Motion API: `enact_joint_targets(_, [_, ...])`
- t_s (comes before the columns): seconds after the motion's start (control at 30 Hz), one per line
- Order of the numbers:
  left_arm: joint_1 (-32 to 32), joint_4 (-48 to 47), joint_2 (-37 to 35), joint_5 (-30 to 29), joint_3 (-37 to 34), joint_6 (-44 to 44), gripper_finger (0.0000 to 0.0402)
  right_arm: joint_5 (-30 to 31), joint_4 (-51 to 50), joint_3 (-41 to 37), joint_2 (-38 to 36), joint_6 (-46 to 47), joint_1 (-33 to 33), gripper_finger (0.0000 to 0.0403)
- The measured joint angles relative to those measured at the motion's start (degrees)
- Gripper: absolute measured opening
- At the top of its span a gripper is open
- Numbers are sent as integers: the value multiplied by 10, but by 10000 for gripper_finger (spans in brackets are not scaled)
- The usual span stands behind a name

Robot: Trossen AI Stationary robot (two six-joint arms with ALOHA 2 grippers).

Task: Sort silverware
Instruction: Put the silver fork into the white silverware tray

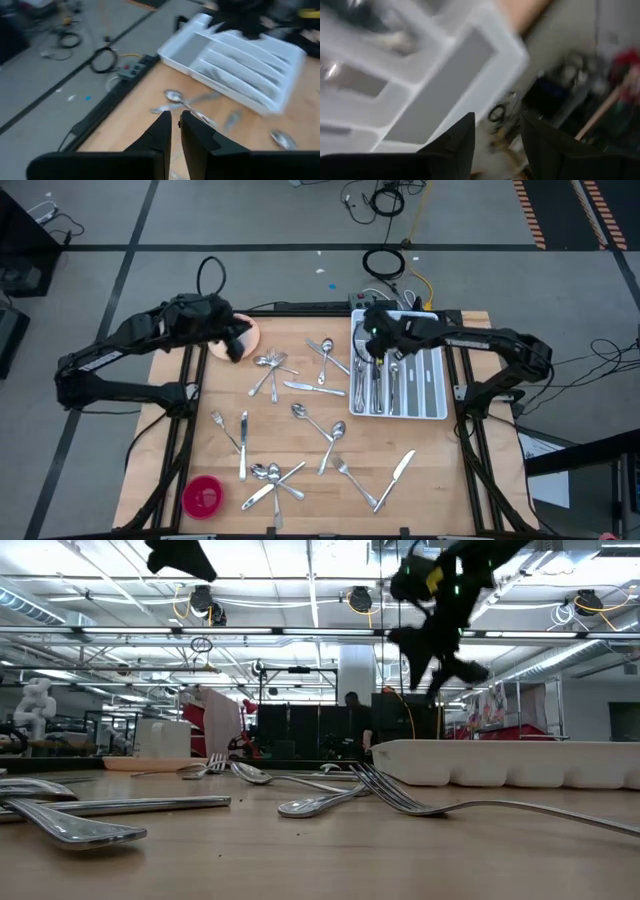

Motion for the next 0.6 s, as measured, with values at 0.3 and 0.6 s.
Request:
enact_joint_targets(0.3, [51,26,157,53,0,-178,47,-8,-150,185,-55,384,0,146])
enact_joint_targets(0.6, [17,-40,294,41,0,-123,47,-11,-247,198,-127,492,0,146])
